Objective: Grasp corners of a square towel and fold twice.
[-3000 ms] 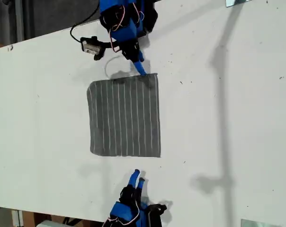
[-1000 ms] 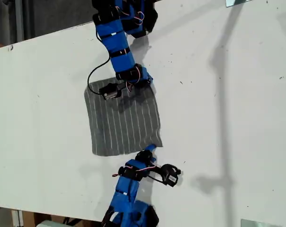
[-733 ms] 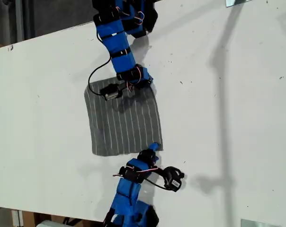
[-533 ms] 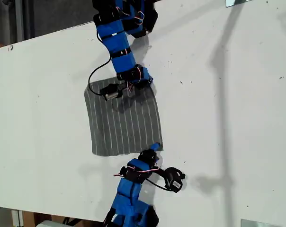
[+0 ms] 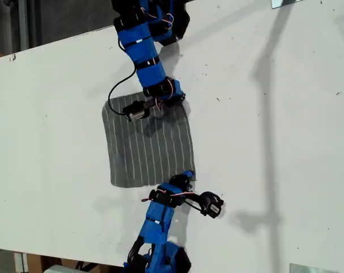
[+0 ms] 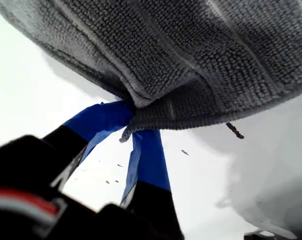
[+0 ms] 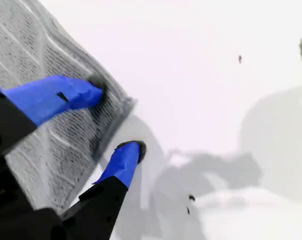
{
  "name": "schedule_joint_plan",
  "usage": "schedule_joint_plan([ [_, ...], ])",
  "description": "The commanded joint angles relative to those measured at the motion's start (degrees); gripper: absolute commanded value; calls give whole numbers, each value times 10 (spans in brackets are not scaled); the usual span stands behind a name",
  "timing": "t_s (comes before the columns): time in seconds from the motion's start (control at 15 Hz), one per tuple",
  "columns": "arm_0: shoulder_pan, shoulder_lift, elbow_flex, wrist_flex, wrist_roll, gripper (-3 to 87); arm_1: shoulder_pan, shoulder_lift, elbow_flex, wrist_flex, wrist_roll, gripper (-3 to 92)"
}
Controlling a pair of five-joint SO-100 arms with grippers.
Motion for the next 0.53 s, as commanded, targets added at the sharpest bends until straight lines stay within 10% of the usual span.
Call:
schedule_joint_plan([
  [0.0, 4, -20, -43, -2, -4, -1, -18, 18, -25, -5, 12, -1],
  [0.47, 102, -21, -364, 286, 11, -1, -90, 33, -221, 150, 51, -1],
])
